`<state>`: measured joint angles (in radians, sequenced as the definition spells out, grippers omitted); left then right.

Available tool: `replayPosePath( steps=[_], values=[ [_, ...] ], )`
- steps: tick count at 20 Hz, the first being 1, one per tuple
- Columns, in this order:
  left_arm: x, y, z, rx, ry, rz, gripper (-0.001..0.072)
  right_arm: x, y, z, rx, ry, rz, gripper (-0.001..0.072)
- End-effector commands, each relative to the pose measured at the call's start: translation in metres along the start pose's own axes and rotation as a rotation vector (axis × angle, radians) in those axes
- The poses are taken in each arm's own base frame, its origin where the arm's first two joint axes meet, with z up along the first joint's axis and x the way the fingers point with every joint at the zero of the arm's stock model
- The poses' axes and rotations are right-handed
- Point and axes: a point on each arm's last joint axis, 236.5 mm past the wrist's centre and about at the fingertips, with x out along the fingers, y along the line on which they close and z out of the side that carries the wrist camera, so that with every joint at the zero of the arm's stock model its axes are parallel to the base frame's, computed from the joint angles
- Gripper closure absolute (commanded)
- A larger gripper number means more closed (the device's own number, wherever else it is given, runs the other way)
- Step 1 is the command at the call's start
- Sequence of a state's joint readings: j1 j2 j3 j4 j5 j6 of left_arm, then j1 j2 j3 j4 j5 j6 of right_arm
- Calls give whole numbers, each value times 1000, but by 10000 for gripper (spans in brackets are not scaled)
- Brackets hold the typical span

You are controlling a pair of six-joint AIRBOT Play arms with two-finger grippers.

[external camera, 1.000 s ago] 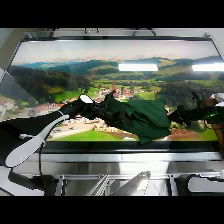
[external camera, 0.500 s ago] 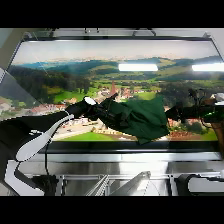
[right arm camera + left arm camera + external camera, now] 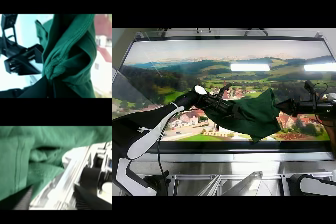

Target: Fold the shirts.

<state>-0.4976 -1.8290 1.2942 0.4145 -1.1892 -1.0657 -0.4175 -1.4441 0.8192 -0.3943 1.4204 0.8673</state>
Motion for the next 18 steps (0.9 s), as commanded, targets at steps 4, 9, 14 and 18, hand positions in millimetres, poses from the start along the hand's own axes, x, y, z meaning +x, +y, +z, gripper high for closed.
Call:
replayPosePath(
  steps=[4, 9, 14, 18],
  values=[
    [-49, 22, -2, -83, 20, 0, 135, -1, -21, -17, 40, 67, -97, 687],
    [-81, 28, 2, -142, -6, -17, 135, -1, -24, -12, 39, 48, -112, 686],
    [-46, 66, -2, -224, 20, 57, 17, 0, -24, -11, 35, 43, -116, 686],
    [-31, 73, 17, -234, -26, 51, 166, 0, -24, -11, 31, 43, -115, 687]
  ],
)
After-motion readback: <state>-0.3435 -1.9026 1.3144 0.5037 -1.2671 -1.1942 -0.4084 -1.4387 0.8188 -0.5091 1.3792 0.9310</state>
